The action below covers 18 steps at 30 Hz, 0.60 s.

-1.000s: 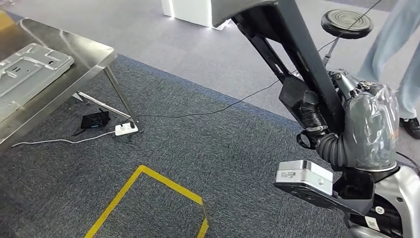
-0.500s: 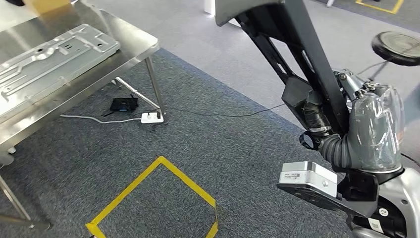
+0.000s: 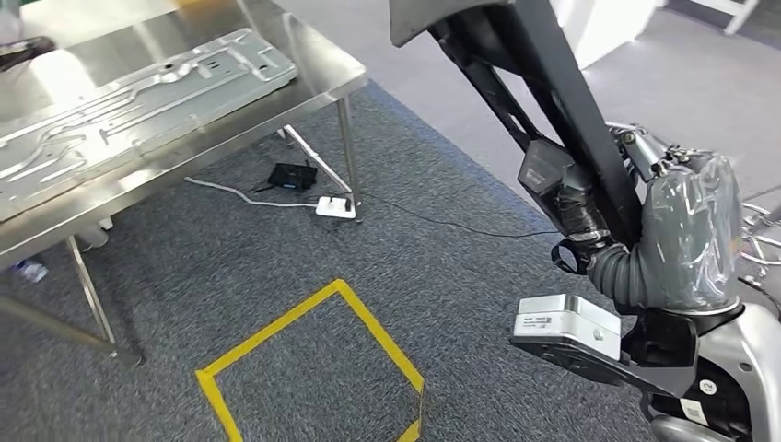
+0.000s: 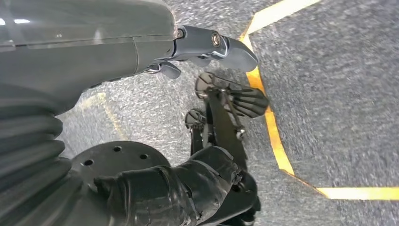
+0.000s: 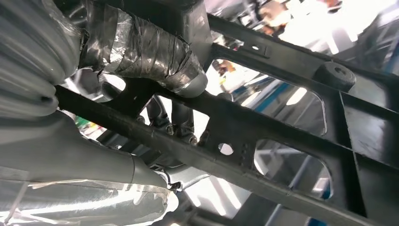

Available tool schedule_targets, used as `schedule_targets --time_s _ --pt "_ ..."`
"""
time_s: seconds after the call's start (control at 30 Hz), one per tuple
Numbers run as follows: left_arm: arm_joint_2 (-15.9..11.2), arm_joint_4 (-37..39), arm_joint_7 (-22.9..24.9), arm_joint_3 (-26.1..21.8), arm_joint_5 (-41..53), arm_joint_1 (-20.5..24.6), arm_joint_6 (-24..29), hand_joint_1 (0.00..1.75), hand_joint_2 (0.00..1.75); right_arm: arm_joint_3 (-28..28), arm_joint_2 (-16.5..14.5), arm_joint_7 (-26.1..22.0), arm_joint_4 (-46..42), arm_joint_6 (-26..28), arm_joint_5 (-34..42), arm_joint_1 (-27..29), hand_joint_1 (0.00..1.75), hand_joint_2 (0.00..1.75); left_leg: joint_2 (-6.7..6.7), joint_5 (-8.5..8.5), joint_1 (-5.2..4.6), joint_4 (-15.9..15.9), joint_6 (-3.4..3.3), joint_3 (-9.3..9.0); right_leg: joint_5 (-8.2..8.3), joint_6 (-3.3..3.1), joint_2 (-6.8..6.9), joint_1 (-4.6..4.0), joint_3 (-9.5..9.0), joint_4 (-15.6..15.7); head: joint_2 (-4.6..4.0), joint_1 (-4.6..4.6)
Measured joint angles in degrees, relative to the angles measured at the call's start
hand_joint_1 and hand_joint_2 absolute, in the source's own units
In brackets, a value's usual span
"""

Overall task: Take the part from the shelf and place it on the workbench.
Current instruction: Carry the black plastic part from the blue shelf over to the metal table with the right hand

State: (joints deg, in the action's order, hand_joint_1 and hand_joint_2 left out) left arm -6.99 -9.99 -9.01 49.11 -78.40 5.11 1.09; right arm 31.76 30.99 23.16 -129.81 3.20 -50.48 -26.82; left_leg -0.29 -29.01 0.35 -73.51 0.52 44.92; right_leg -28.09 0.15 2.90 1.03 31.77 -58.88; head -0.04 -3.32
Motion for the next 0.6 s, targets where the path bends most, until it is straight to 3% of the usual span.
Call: schedule_targets --time_s 0.03,0.1,0.17,0.23,0.27,0.33,0.4,0.47,0.5,0.53,0.57,0.6 --pt "0.01 0.0 -0.04 -0.01 0.0 -0.07 0.0 0.0 1.75 0.0 0.0 0.01 0.0 -0.01 0.04 -0.02 1.75 1.75 0.53 1.77 -0.06 3.05 -0.2 -1.67 -0.37 0.08 0.78 -0.04 -0.42 -0.03 0.0 0.01" --pt "-0.01 0.0 -0.1 -0.02 0.0 -0.05 -0.01 0.0 1.75 0.0 0.0 0.0 -0.01 -0.02 0.08 -0.1 1.75 1.75 3.13 4.09 -0.66 10.35 -0.91 -5.85 -1.2 0.47 2.25 -0.17 -1.35 0.04 0.0 0.03" --pt "-0.07 0.0 -0.21 -0.02 -0.01 0.08 -0.05 0.0 1.75 0.0 0.0 0.02 -0.01 -0.15 0.16 -0.25 1.75 1.75 4.45 3.79 -1.41 13.75 -1.81 -7.82 -1.73 1.23 3.33 -0.18 -2.28 0.13 0.0 0.06" --pt "-0.22 0.0 -0.39 -0.03 -0.04 -0.05 -0.15 0.0 1.75 0.0 0.0 0.09 -0.02 -0.53 0.34 -0.51 1.75 1.75 2.99 2.98 -1.59 14.42 -2.71 -8.75 -1.76 2.09 3.99 0.05 -3.13 -0.46 0.01 0.02" --pt "-0.32 0.0 -0.53 -0.04 -0.06 -0.14 -0.21 0.0 1.75 0.0 0.0 0.15 0.01 -0.78 0.46 -0.72 1.75 1.75 2.27 2.7 -1.54 14.79 -3.16 -9.54 -1.77 2.39 3.47 0.28 -3.28 -1.45 0.01 0.09" --pt "-0.43 0.0 -0.78 -0.05 -0.07 -0.05 -0.34 0.0 1.75 -0.03 0.18 0.27 -0.04 -1.16 0.7 -1.33 1.75 1.75 0.98 2.28 -1.32 15.09 -4.0 -11.35 -2.57 2.71 0.59 0.54 -1.04 -5.67 0.01 0.38" --pt "-0.42 0.0 -0.93 -0.06 -0.04 0.13 -0.42 0.0 1.75 -0.07 0.5 0.43 -0.08 -1.59 1.04 -1.73 1.75 1.75 -0.3 1.65 -1.15 15.14 -4.48 -12.36 -4.57 2.93 -2.14 0.59 3.91 -12.11 0.01 0.78" --pt "-0.42 0.0 -1.03 -0.07 0.02 0.09 -0.49 0.0 1.75 -0.07 0.79 0.65 -0.07 -1.98 1.34 -1.84 1.75 1.75 -2.01 0.64 -0.97 15.14 -4.46 -13.61 -7.36 3.33 -2.74 0.62 8.42 -15.53 0.0 0.89" --pt "-0.42 0.0 -1.05 -0.07 0.05 -0.01 -0.54 0.0 1.75 -0.07 0.9 0.74 -0.05 -2.09 1.42 -1.89 1.75 1.75 -2.95 0.01 -0.84 15.12 -4.3 -14.43 -7.97 3.5 -2.81 0.65 9.61 -14.96 0.0 0.87" --pt "-0.42 0.0 -1.07 -0.07 0.07 -0.12 -0.57 0.0 1.75 -0.07 1.02 0.81 -0.05 -2.11 1.46 -1.97 1.75 1.75 -3.9 -0.75 -0.67 15.09 -4.06 -15.4 -7.14 3.65 -3.01 0.72 10.07 -12.84 0.0 0.87" --pt "-0.42 0.0 -1.08 -0.08 0.08 -0.25 -0.61 0.0 1.75 -0.07 1.12 0.85 -0.03 -2.12 1.47 -2.04 1.75 1.75 -4.78 -1.56 -0.51 15.1 -3.77 -16.09 -4.28 3.84 -3.75 0.87 10.06 -9.65 0.0 0.93" --pt "-0.42 0.0 -1.09 -0.08 0.09 -0.26 -0.63 0.0 1.75 -0.07 1.25 0.84 -0.01 -2.14 1.48 -2.08 1.75 1.75 -5.6 -2.44 -0.38 14.85 -3.45 -16.81 0.06 3.88 -4.82 1.07 10.04 -5.84 0.0 1.05"
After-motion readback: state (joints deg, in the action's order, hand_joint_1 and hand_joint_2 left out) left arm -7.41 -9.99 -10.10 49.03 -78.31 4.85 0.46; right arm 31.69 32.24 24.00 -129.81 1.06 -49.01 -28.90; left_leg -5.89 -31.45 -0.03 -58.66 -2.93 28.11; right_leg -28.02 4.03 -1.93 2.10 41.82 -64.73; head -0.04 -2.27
